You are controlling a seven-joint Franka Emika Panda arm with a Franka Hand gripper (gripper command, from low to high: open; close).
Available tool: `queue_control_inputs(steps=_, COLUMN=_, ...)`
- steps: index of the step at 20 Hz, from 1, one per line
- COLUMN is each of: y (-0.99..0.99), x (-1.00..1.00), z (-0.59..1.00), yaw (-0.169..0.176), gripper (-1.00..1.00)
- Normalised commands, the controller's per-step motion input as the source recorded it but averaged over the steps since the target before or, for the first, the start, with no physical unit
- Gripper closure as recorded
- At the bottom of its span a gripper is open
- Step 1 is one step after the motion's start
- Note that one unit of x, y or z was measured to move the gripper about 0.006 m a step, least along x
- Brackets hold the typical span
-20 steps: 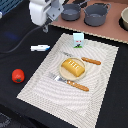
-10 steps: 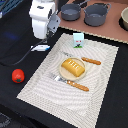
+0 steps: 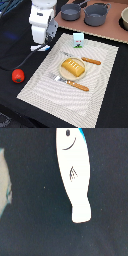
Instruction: Interact with the objects in diverse but meaningful ways.
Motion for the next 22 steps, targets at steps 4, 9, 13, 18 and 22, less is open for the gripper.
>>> queue_control_inputs(steps=4, y=0.00, x=-0.43, z=-0.39, yaw=0.042, gripper=-1.00)
queue_control_inputs(steps=9, y=0.00, x=-0.48, z=-0.46, yaw=0.044, gripper=-1.00)
queue_control_inputs(steps=13, y=0.00, x=-0.49, z=-0.53, yaw=0.051, gripper=-1.00)
queue_control_inputs(steps=18, y=0.00, x=-0.47, z=-0.52, yaw=0.054, gripper=-1.00)
queue_control_inputs(steps=22, y=0.00, x=-0.39, z=-0.49, yaw=0.046, gripper=1.00)
